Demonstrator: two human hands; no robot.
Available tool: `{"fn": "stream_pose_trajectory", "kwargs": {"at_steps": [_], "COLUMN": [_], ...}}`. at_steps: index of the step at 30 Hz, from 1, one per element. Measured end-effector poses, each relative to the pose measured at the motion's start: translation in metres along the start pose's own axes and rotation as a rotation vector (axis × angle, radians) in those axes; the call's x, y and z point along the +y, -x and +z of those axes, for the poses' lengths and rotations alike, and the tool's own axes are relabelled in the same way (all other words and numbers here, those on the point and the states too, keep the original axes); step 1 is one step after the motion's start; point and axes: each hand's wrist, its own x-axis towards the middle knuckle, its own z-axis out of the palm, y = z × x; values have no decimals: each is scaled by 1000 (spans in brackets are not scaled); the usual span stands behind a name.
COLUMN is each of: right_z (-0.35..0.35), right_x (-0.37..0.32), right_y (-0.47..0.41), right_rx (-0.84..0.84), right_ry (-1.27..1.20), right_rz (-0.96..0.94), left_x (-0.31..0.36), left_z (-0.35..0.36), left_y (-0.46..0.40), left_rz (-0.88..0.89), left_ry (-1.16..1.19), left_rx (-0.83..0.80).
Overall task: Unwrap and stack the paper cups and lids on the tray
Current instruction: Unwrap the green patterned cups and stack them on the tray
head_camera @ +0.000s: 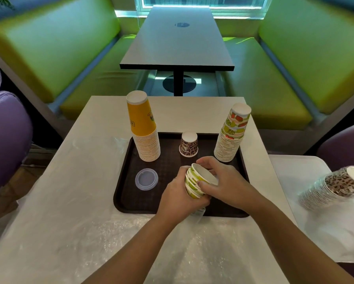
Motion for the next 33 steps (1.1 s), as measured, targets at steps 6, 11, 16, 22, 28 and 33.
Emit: {"fn": "stream_pose_trajectory", "kwargs": {"at_steps": [6,11,16,22,28,33], "right_z": [0,4,-7,-11,-21,-45], "right_x": [-8,-10,-3,24,42,39], "right_y": [2,4,-1,-9,-27,-45], "right_rx": [130,320,379,211,436,583], "right_ry": [289,282,182,657,726,436], "right_rz": [-95,-219,-168,-490,-502,-385], "left_x": [-1,3,1,4,6,3], "left_z": [1,-3,-8,-10,-7,-8], "left_y": [-2,-8,-10,-16,-20,-22], "left_rz": [-6,-9,4,-4,-37,-74], "left_ry": [-6,24,37,146,136,121], "left_rx": [12,12,-31,-45,-39,-43]}}
